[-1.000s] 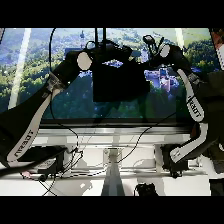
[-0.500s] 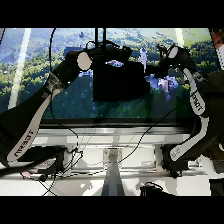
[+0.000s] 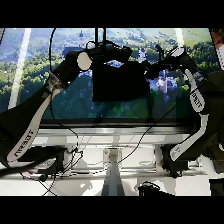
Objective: Fold the clothes and pants, and hang the long-sleeved shirts on hangers.
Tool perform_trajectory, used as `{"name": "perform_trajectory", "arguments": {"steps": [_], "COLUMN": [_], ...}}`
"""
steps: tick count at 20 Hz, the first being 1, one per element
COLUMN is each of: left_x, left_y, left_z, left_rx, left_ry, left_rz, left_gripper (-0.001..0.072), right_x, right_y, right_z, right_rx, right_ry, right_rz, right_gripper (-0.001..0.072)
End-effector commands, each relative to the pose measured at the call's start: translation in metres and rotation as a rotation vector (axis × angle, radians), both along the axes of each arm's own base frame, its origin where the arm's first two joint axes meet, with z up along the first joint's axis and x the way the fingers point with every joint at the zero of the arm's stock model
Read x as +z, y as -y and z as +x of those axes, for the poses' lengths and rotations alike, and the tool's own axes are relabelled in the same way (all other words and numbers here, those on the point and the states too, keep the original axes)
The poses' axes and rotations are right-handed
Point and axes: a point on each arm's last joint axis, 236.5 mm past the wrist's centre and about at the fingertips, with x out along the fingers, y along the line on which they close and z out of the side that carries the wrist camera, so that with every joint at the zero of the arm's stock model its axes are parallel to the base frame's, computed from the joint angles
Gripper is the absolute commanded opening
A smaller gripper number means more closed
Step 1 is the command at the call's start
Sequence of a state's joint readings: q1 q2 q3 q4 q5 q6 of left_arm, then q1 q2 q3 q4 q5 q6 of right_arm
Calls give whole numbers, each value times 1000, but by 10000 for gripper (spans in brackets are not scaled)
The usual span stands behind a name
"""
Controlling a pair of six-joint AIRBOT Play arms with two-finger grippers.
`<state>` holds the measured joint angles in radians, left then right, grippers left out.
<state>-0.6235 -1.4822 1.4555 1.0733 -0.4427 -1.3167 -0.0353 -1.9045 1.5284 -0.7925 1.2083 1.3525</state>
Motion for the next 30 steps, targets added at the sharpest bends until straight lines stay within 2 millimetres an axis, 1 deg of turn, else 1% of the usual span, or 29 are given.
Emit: {"name": "perform_trajectory", "arguments": {"steps": [1,2,3,5,6,8,9,10,11,13,15,17,18,19,20,22,23,24,25,26,27,28,30], "left_x": [1,1,1,1,1,1,1,1,1,1,1,1,1,1,2,8,12,16,20,23,27,32,50], "left_y": [-1,-1,-1,-1,-1,-1,0,0,0,0,-1,-1,-1,-1,-3,-11,-16,-23,-30,-36,-42,-48,-55], "left_z": [0,0,0,0,0,0,0,0,0,0,0,0,0,1,2,5,7,8,7,5,2,-2,-13], "left_rx": [1,1,1,1,1,1,1,1,1,1,1,1,1,2,5,18,26,31,31,25,19,13,6], "left_ry": [1,1,1,1,1,1,1,1,1,1,1,1,1,2,5,13,15,18,28,49,74,94,119], "left_rz": [0,0,0,0,0,-1,-1,-1,-1,-1,-1,-1,0,0,0,-2,-4,0,20,57,99,134,143], "left_gripper": [698,698,698,698,697,698,698,697,698,698,698,697,697,698,698,698,698,698,694,667,558,487,478], "right_x": [-16,-23,-27,-29,-26,-15,-12,-12,-15,-23,-33,-37,-36,-33,-30,-20,-12,1,20,41,70,100,166], "right_y": [17,26,34,35,28,-2,-17,-29,-39,-57,-70,-84,-94,-102,-107,-107,-101,-94,-86,-76,-65,-52,-17], "right_z": [-5,-7,-10,-15,-16,-18,-20,-24,-27,-30,-24,-20,-21,-21,-20,-12,-6,4,13,22,32,40,50], "right_rx": [31,31,21,11,6,-16,-8,15,34,76,111,136,144,144,141,113,92,65,40,27,11,-9,-72], "right_ry": [-5,-17,-37,-70,-80,-101,-103,-100,-94,-59,21,79,90,98,109,133,150,169,183,213,257,298,375], "right_rz": [-104,-153,-188,-195,-165,-39,2,8,-5,-53,-136,-174,-170,-158,-147,-128,-118,-102,-72,-37,9,57,146], "right_gripper": [689,716,716,711,697,691,647,583,553,555,556,549,341,29,13,12,12,12,12,12,12,12,12]}}
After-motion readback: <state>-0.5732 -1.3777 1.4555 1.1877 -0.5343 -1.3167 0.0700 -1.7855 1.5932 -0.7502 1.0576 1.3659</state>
